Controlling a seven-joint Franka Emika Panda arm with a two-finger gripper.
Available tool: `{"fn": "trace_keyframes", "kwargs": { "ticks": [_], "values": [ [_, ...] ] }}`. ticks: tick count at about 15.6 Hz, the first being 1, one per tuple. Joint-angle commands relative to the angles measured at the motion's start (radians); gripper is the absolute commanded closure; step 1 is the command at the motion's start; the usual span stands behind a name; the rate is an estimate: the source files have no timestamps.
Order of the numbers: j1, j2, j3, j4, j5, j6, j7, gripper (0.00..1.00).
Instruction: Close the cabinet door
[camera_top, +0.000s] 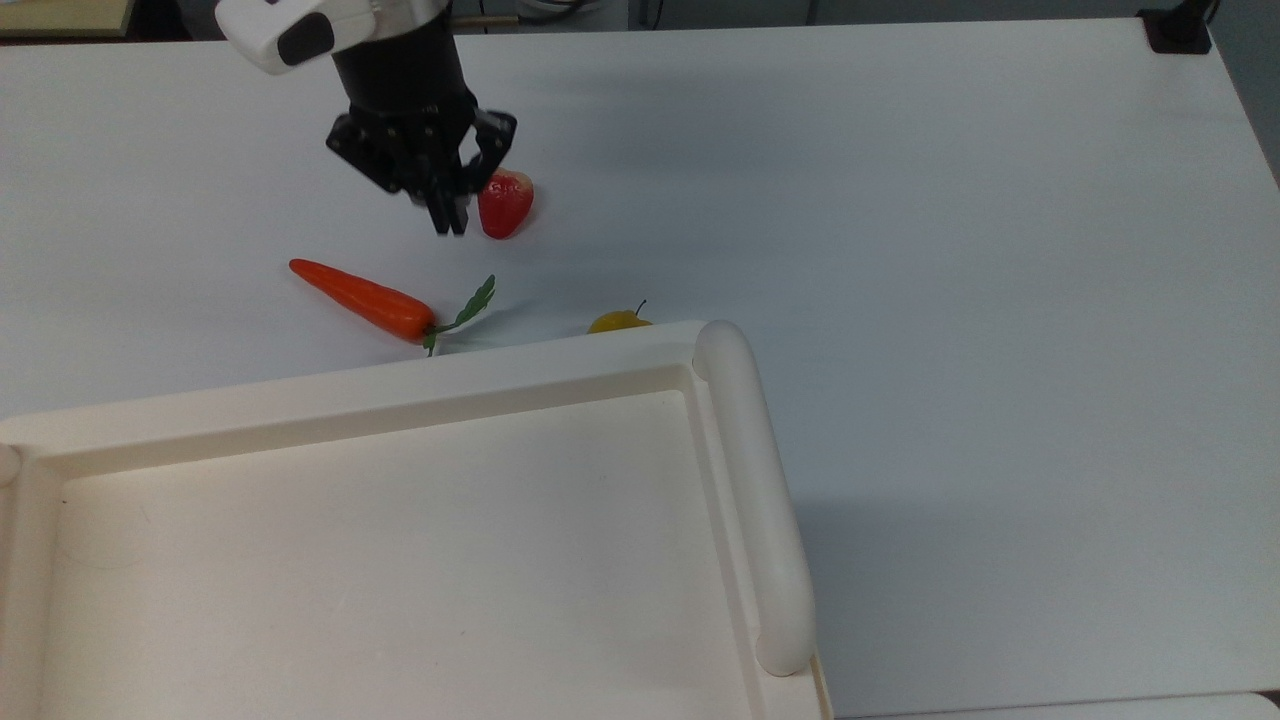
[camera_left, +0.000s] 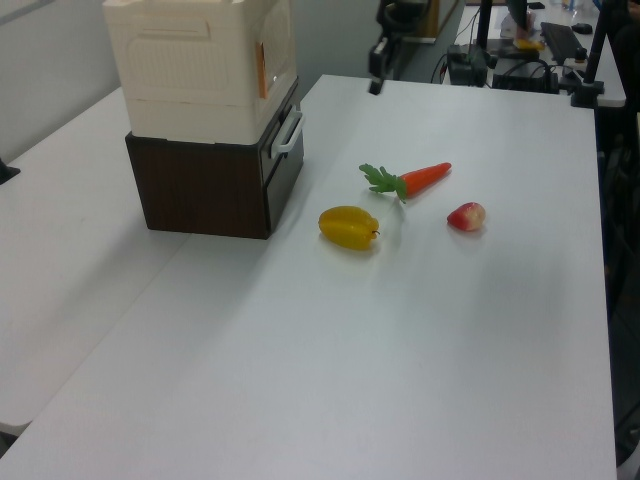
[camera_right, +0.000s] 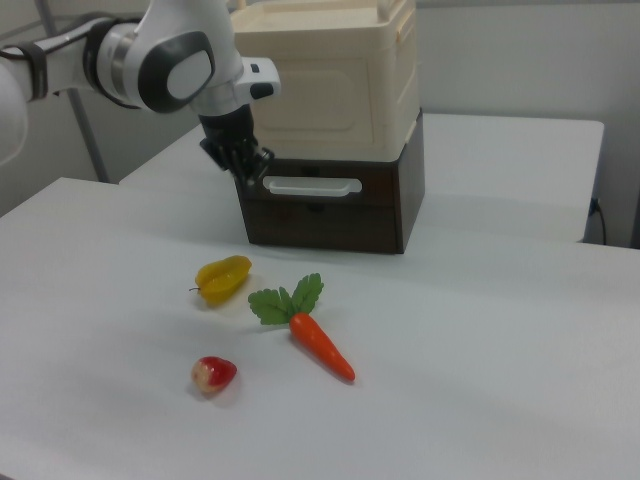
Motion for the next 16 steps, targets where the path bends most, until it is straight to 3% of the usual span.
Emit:
{"fn": "trace_keyframes", "kwargs": {
  "ticks": [1,2,3,5,10,16],
  "values": [
    [-0.030,-0.105,-0.005,-0.055,-0.019,-0.205,0.026,0.79],
    [-0.039,-0.130,-0.005,-0.057,-0.038,-0.256,0.022,0.73],
    [-0.047,-0.153,-0.003,-0.063,-0.068,-0.299,0.019,0.59],
    [-0.036,-0.199,0.000,-0.108,-0.151,-0.347,0.025,0.00],
    [-0.036,-0.374,0.003,-0.322,-0.181,-0.312,0.006,0.00],
    [-0.068,-0.389,-0.005,-0.327,-0.161,-0.345,-0.100,0.00]
  ]
}}
